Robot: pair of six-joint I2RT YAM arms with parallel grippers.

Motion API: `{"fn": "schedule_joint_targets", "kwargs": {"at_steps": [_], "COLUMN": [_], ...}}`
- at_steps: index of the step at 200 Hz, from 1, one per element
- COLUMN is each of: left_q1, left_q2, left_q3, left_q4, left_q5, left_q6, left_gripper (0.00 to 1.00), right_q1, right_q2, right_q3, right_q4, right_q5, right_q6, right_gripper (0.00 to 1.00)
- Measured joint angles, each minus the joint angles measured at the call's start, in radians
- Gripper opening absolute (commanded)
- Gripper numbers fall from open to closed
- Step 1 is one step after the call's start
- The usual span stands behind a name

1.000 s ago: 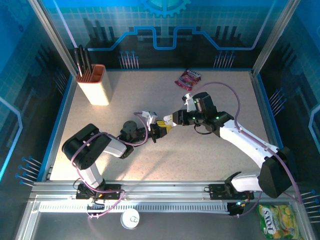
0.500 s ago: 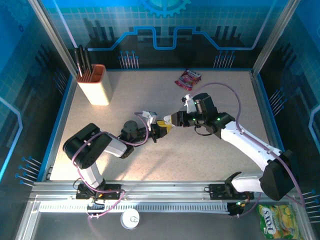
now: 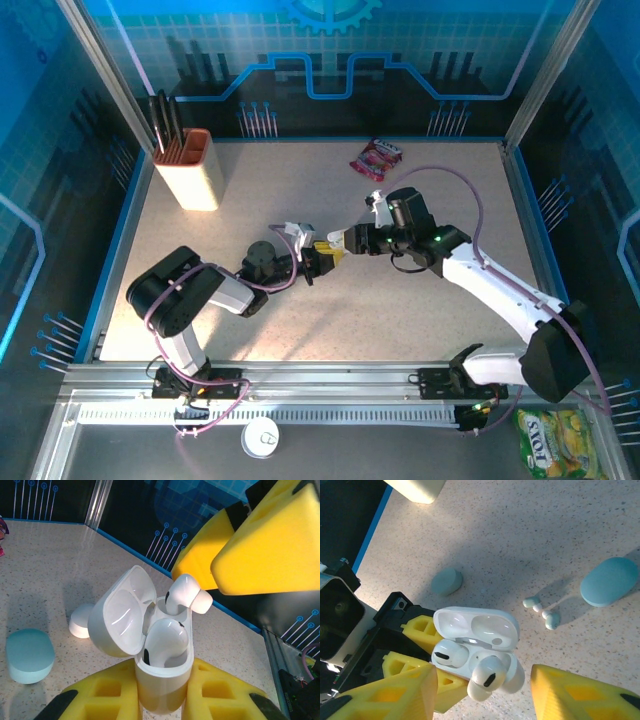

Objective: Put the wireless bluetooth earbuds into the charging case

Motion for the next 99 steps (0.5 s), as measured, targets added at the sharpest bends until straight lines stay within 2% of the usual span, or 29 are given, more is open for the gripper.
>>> {"fn": "schedule_joint_targets", "kwargs": {"at_steps": [27,56,75,99], "left_q1": [0.0,0.0,0.0,0.0], "left_q2": [0.008,0.008,0.008,0.008], "left_q3": [0.002,0.003,0.003,0.003], "left_q4": [0.0,0.0,0.0,0.0], "left_q5": [0.0,0.0,0.0,0.0], "left_q6": [0.0,0.0,0.0,0.0], "left_gripper": [0.04,0.04,0.04,0.04], "right_q1": [0.0,0.0,0.0,0.0], "right_q2": [-0.029,-0.065,-0.071,-0.07], "right_q3": [-0.008,-0.029,-0.039,-0.045], "right_q4": [-0.011,-0.013,-0.013,-0.016], "right_q5": [0.004,0.003,-0.005,-0.019], "right_q6": [0.0,0.01,0.013,0.01], "right_gripper": [0.53,0.41,0.28,0.25]}}
